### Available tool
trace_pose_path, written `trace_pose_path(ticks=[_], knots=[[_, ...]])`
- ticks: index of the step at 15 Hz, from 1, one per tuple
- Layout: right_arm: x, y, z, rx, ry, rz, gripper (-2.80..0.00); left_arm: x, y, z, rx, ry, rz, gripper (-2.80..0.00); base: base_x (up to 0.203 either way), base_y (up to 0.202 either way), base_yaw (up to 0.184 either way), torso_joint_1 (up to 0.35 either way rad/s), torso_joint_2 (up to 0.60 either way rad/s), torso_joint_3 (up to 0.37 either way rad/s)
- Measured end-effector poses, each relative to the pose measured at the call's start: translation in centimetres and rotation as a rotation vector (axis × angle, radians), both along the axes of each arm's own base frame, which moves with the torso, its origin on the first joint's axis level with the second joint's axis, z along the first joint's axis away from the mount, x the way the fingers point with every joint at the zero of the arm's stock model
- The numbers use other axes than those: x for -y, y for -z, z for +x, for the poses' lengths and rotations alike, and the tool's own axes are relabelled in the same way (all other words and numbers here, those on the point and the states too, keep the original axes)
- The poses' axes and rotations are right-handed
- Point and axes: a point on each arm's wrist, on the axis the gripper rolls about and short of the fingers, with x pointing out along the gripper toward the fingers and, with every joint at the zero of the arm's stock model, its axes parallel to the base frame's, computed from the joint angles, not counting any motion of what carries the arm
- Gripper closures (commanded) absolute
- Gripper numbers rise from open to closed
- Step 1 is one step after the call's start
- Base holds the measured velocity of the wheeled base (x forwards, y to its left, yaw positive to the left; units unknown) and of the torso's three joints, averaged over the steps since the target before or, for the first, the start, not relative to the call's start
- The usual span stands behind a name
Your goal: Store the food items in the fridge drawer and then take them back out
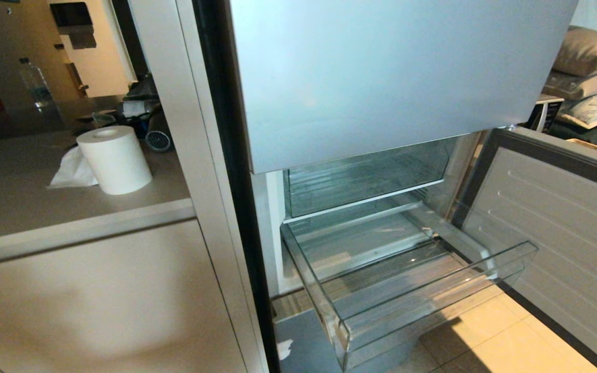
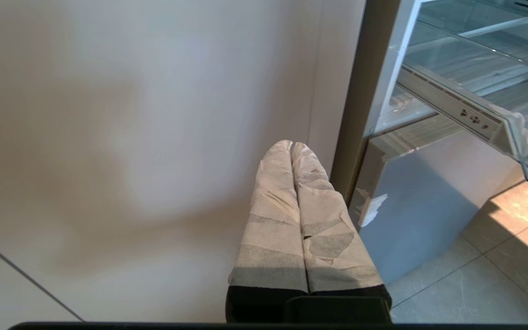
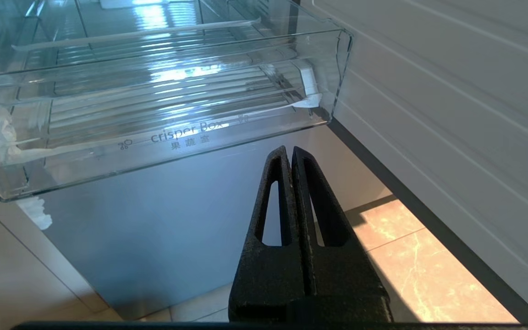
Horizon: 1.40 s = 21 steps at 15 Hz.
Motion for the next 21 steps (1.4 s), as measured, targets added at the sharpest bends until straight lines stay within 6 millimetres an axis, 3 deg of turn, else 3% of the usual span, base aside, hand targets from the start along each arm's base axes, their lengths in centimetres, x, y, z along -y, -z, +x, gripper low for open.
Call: trace_pose_path(ticks=[5,9,11,15,18,21], knots=[[0.0,-0.1,0.3,-0.028,0.013,0.043,0.0,0.0,0.0,0.0,0.0,0.0,0.0,0.0,0.0,0.0,0.0,0.0,0.0,0.0],[0.1,-2.1,2.8,-0.173,0.037,0.081,0.0,0.0,0.0,0.0,0.0,0.0,0.0,0.0,0.0,0.0,0.0,0.0,0.0,0.0],[0.0,-3.6,5.5,-0.293,0.038,0.117,0.0,0.0,0.0,0.0,0.0,0.0,0.0,0.0,0.0,0.0,0.0,0.0,0.0,0.0],[-0.5,-5.4,12.9,-0.556,-0.034,0.165,0.0,0.0,0.0,0.0,0.0,0.0,0.0,0.0,0.0,0.0,0.0,0.0,0.0,0.0],[-1.7,-5.1,18.5,-0.706,-0.107,0.163,0.0,0.0,0.0,0.0,0.0,0.0,0.0,0.0,0.0,0.0,0.0,0.0,0.0,0.0],[-3.3,-4.0,22.8,-0.799,-0.152,0.145,0.0,0.0,0.0,0.0,0.0,0.0,0.0,0.0,0.0,0.0,0.0,0.0,0.0,0.0]])
